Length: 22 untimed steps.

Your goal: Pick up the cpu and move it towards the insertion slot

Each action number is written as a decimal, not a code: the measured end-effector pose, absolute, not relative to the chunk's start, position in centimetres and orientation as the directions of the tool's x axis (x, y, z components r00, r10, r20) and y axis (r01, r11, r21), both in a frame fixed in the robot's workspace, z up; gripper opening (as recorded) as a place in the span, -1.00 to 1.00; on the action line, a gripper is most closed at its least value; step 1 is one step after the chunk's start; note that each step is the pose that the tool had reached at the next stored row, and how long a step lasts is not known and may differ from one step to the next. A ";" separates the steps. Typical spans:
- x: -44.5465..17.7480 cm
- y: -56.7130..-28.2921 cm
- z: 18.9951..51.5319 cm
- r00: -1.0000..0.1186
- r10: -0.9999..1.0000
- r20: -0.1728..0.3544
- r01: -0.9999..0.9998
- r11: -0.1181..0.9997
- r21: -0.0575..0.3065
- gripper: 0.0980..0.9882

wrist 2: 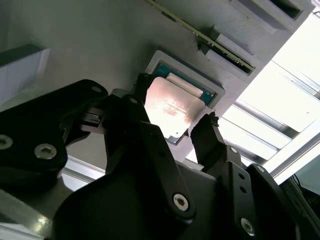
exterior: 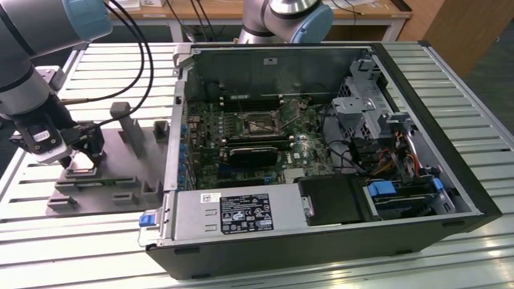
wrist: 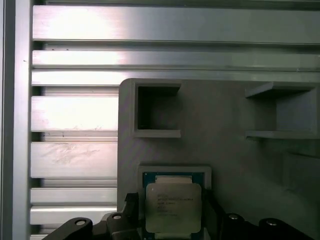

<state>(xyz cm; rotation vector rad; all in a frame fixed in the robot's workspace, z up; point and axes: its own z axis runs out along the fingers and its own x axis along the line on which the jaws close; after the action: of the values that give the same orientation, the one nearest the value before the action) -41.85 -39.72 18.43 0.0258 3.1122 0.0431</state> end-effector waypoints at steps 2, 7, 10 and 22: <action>-41.8 -39.7 18.4 -0.999 0.017 -0.029 0.016 0.999 0.028 0.06; -41.8 -39.7 18.5 -0.999 0.017 -0.029 0.016 0.999 0.028 -0.01; -41.8 -39.7 18.5 -0.999 0.017 -0.029 0.016 0.999 0.028 -0.01; -41.8 -39.7 19.9 -0.999 0.017 -0.029 0.016 0.999 0.028 -0.01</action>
<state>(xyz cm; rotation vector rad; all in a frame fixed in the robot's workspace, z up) -41.85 -39.72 19.85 0.0254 3.1123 0.0430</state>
